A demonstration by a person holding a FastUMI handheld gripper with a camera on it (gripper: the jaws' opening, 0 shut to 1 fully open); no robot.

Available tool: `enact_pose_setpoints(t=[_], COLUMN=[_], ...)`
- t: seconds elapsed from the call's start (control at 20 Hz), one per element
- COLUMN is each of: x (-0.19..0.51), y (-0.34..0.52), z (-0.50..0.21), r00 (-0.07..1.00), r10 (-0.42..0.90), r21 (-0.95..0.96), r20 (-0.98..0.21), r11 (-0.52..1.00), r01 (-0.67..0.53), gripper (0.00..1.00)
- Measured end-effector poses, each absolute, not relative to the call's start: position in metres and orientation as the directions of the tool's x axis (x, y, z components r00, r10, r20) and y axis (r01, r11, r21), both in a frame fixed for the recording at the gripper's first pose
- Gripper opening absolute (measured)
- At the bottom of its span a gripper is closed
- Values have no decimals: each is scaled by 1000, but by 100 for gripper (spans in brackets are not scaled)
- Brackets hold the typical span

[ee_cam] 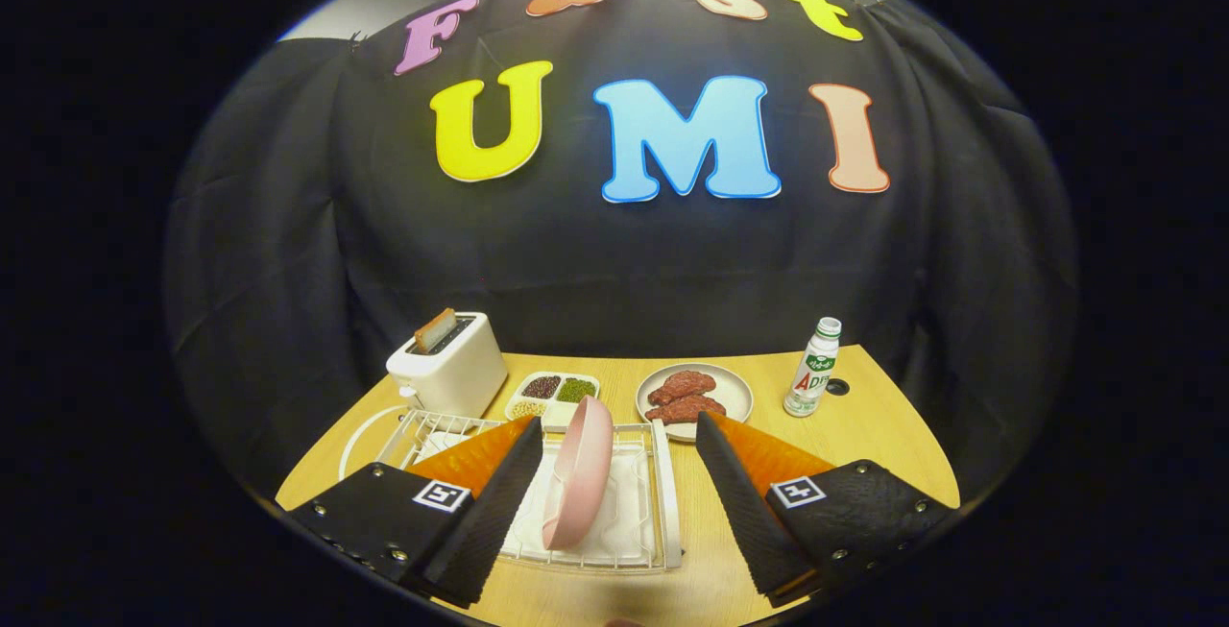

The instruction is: Take the plate from the dish rack, then take the spoon from the basket and place it into the plate.

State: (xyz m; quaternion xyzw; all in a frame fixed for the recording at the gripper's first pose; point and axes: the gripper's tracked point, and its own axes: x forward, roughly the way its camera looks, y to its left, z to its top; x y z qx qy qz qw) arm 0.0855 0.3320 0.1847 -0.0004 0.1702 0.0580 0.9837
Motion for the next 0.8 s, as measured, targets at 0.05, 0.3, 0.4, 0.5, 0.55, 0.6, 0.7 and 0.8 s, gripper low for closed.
enact_pose_setpoints(t=[0.05, 0.3, 0.4, 0.5, 0.55, 0.6, 0.7, 0.8], x=[91, 109, 111, 117, 119, 126, 131, 133], y=[335, 341, 346, 349, 352, 349, 343, 340], z=[177, 148, 135, 123, 120, 114, 123, 117], r00=[930, 873, 831, 792, 782, 776, 766, 727], r10=[102, 45, 32, 10, 6, -31, -92, -160], r21=[3, -8, 3, -16, -16, -42, -90, -168], r20=[-353, -486, -555, -610, -623, -629, -637, -668], r11=[994, 998, 999, 1000, 1000, 999, 995, 984], r01=[-108, -56, -36, -24, -21, 5, 45, 62], gripper=[98, 90, 86, 70, 70, 70, 41, 39])
